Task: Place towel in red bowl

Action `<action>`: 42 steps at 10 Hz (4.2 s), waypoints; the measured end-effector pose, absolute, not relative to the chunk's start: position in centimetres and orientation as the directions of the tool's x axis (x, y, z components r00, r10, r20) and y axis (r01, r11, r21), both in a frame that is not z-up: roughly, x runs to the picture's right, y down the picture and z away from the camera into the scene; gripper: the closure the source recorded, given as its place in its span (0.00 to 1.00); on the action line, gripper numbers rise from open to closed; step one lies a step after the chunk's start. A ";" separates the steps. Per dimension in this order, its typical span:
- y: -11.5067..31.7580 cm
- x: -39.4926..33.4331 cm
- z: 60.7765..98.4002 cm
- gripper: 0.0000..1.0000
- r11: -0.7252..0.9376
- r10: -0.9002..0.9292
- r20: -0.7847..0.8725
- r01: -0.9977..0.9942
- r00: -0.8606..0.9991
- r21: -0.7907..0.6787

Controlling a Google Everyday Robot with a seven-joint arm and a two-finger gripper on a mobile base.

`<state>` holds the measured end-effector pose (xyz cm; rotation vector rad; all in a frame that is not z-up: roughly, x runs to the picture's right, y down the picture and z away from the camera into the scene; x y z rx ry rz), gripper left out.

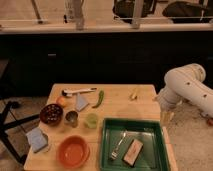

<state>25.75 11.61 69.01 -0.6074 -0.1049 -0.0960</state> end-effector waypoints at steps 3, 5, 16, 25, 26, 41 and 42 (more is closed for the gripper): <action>11.0 21.2 69.9 0.20 0.807 -0.156 0.319 0.307 0.935 -0.505; 10.4 18.5 70.7 0.20 0.818 -0.208 0.373 0.369 0.905 -0.441; 9.5 14.8 72.0 0.20 0.830 -0.253 0.406 0.413 0.878 -0.376; 6.1 2.6 77.4 0.20 0.815 -0.319 0.576 0.528 0.753 -0.238; 6.0 1.3 78.1 0.20 0.821 -0.323 0.581 0.526 0.747 -0.220; 5.5 -9.3 83.5 0.20 0.823 -0.346 0.668 0.555 0.658 -0.121; 5.5 -11.5 84.3 0.20 0.817 -0.350 0.686 0.566 0.638 -0.110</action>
